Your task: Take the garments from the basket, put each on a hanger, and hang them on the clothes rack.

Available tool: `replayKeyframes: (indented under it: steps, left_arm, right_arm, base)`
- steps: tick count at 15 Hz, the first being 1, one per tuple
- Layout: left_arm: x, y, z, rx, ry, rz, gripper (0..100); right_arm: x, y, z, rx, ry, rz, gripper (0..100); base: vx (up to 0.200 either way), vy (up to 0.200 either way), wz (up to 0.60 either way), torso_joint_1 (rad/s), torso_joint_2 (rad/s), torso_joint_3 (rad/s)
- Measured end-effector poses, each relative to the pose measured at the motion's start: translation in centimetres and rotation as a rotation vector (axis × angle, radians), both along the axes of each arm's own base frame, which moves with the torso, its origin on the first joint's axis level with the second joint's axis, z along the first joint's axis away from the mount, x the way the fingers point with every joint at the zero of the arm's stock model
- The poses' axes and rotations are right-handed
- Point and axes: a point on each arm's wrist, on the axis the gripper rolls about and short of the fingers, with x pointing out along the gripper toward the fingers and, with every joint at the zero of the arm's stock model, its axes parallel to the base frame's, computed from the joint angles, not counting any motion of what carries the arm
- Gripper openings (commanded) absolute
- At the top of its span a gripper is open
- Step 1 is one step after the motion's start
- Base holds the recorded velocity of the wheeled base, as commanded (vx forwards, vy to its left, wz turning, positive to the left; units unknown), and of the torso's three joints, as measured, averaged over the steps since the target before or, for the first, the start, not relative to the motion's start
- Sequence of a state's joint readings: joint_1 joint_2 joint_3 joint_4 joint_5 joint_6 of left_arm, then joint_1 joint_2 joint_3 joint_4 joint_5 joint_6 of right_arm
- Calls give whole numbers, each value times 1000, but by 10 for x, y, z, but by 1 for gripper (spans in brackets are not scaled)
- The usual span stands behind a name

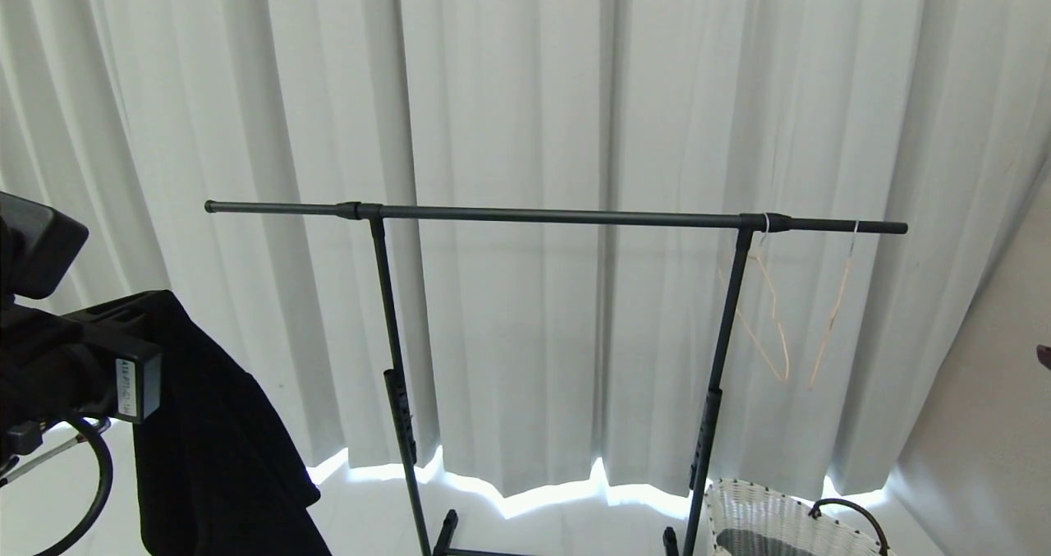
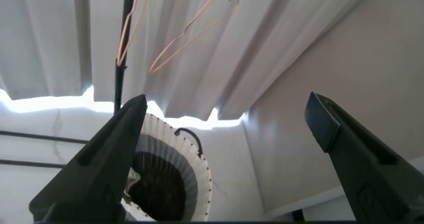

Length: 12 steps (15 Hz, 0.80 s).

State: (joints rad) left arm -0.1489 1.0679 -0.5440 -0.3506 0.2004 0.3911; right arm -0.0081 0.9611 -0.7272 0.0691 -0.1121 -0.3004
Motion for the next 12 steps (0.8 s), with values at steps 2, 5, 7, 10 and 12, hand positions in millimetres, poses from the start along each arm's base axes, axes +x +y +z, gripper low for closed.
replayKeyframes:
  steps: [2, 5, 7, 10, 12]
  left_arm:
    - [-2, 0, 1, 1, -6, -4, 0]
    - [-7, -1, 4, 5, -29, -17, 0]
    - [-9, -2, 5, 4, -37, -27, 0]
    - [-11, -3, 7, 2, -46, -33, 0]
    - [-11, -3, 6, 2, -45, -33, 0]
  right_arm:
    - [-2, 0, -3, 0, 7, 1, 100]
    - [-7, 0, -7, 1, 7, 2, 100]
    - [-8, 0, -8, 0, 6, 2, 100]
    - [-9, 0, -7, 1, 1, 3, 100]
    - [-9, 0, -7, 1, 1, 4, 100]
  base:
    - [0, -100, 0, 1, -4, -1]
    - [0, -200, 0, -2, -6, 7]
    - [0, -200, 0, 14, 2, -7]
    - [0, -200, 0, 4, -1, 2]
    - [0, 0, 0, 0, 0, 0]
